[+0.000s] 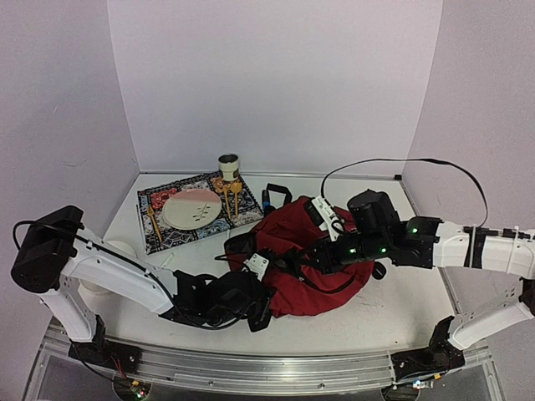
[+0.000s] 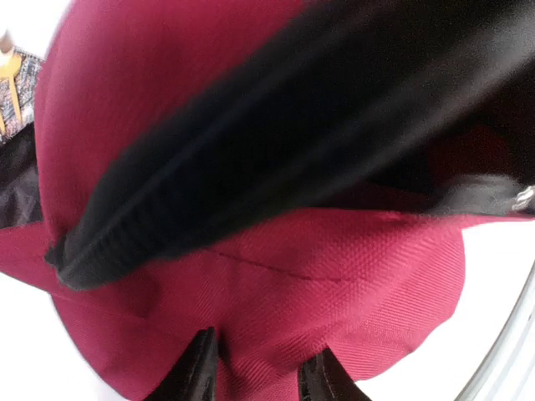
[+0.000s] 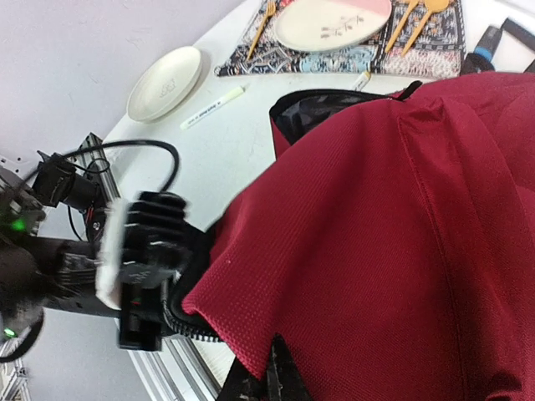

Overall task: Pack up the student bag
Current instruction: Hold the largest pocket of the student bag.

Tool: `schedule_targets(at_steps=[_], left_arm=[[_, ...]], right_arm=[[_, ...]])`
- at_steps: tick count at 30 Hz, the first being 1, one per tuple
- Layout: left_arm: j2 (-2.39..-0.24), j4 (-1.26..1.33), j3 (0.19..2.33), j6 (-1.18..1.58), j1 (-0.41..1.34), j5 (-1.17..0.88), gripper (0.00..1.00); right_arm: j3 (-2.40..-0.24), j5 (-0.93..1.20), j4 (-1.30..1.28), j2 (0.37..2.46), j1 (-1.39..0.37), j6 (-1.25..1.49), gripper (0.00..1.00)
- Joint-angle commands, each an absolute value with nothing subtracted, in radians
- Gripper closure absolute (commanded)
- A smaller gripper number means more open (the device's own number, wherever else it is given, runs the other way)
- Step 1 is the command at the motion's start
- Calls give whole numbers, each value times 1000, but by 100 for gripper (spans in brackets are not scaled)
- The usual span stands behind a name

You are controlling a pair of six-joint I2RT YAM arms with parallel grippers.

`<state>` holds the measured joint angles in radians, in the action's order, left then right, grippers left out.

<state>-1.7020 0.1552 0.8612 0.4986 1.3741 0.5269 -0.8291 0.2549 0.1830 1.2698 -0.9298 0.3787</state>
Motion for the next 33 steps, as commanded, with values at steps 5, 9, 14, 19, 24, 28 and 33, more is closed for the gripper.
schedule_targets(at_steps=[5, 9, 14, 19, 24, 28, 33], left_arm=[[-1532, 169, 823, 466, 1371, 426, 50], [-1470, 185, 809, 461, 1370, 387, 37], [-1475, 189, 827, 419, 1334, 252, 31], [-1485, 192, 827, 391, 1265, 70, 32], [-1474, 190, 834, 330, 1222, -97, 32], [-1492, 188, 842, 290, 1186, -216, 32], [-1527, 180, 864, 256, 1179, -247, 37]], right_arm=[[-855, 315, 226, 1353, -929, 381, 72], [-840, 295, 214, 1315, -929, 372, 57], [-816, 272, 164, 1242, -929, 348, 47], [-770, 254, 111, 1163, -929, 334, 41], [-738, 265, 60, 1111, -929, 309, 37], [-726, 265, 23, 1093, -929, 296, 36], [-703, 284, 14, 1072, -928, 288, 36]])
